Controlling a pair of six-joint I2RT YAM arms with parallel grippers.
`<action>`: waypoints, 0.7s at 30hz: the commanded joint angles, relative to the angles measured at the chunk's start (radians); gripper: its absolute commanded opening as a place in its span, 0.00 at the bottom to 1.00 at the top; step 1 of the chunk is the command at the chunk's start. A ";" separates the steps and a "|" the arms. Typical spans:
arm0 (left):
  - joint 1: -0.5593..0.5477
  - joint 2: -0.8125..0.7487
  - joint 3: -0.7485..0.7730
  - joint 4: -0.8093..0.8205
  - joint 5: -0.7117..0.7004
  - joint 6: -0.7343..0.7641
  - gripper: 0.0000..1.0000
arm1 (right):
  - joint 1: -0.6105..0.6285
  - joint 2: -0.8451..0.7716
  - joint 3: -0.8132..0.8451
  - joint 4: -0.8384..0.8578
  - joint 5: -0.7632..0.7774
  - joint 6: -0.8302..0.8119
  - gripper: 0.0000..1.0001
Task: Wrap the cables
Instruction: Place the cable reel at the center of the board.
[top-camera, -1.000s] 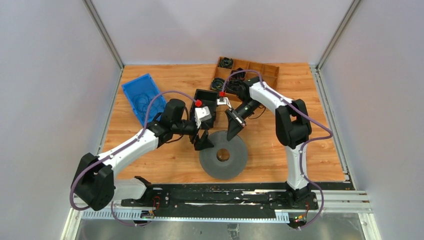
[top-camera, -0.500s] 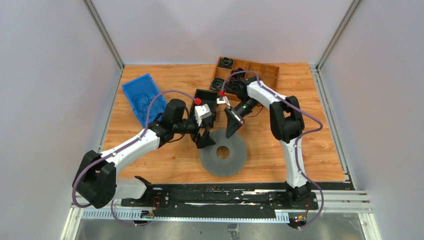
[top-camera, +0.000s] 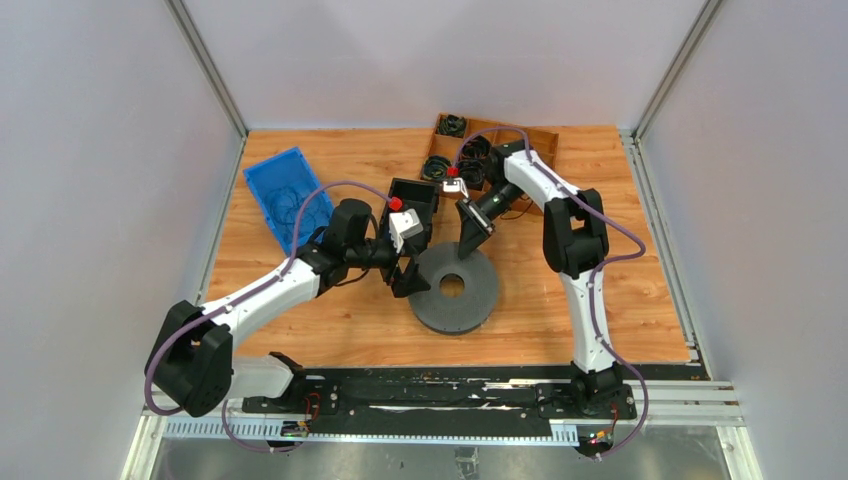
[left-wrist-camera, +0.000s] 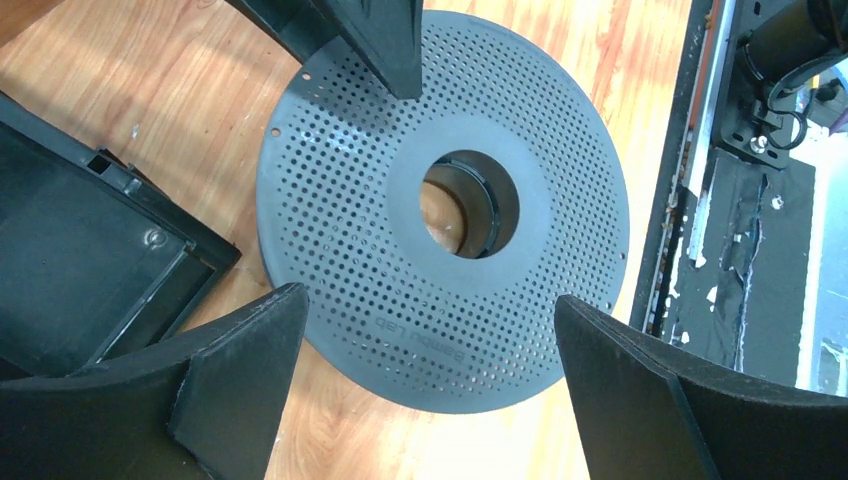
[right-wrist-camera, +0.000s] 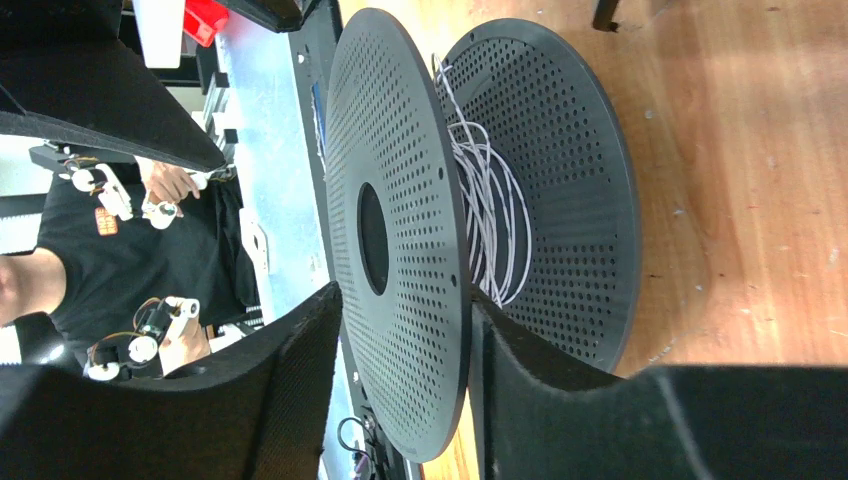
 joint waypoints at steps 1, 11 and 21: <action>-0.005 -0.001 -0.019 0.022 -0.021 0.000 0.98 | -0.023 0.027 0.064 -0.060 0.039 0.026 0.50; -0.005 0.028 -0.030 0.053 -0.044 -0.026 0.98 | -0.044 -0.010 0.094 0.070 0.229 0.172 0.68; -0.005 0.064 -0.024 0.082 -0.080 -0.056 0.98 | -0.043 -0.120 0.035 0.215 0.485 0.263 0.71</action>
